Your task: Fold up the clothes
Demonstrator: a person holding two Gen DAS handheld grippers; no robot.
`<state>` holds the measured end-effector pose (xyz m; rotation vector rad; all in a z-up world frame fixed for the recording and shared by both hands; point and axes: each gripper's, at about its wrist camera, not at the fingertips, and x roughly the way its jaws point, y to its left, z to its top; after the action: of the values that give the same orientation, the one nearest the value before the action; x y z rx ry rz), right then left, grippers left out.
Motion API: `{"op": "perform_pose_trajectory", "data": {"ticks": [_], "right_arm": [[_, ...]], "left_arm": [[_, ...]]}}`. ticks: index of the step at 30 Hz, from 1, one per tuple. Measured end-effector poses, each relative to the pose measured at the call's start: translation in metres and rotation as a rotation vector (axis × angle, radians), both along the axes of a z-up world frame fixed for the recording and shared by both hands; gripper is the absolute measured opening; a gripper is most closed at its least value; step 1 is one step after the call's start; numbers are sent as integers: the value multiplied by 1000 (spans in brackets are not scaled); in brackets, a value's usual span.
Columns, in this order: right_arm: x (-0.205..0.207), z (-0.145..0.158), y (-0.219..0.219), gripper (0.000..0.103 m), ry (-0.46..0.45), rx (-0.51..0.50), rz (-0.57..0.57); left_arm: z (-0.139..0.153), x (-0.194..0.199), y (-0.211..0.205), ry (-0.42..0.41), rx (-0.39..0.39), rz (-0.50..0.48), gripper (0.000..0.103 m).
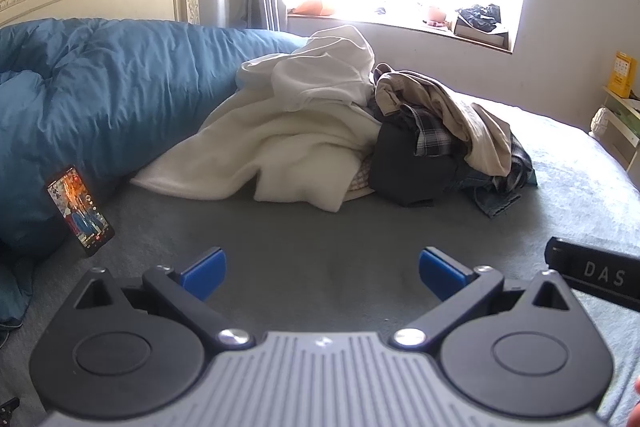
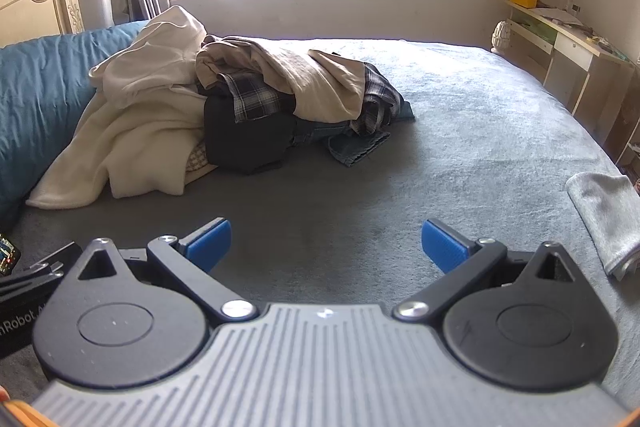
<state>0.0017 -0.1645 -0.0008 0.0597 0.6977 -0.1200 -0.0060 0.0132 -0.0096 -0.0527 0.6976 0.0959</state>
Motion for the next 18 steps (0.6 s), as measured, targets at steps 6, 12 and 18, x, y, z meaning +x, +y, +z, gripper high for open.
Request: {"op": "perform_pose_trajectory", "data": {"ticks": [6, 12, 18], "right_arm": [[0, 0, 3, 102, -4, 4, 8], [9, 3, 4, 102, -8, 6, 9], [21, 3, 10, 102, -13, 0, 21]], "left_arm": [[0, 3, -1, 4, 6, -5, 103], [0, 12, 2, 1, 4, 9, 103], [-5, 25, 3, 8, 16, 14, 103]]}}
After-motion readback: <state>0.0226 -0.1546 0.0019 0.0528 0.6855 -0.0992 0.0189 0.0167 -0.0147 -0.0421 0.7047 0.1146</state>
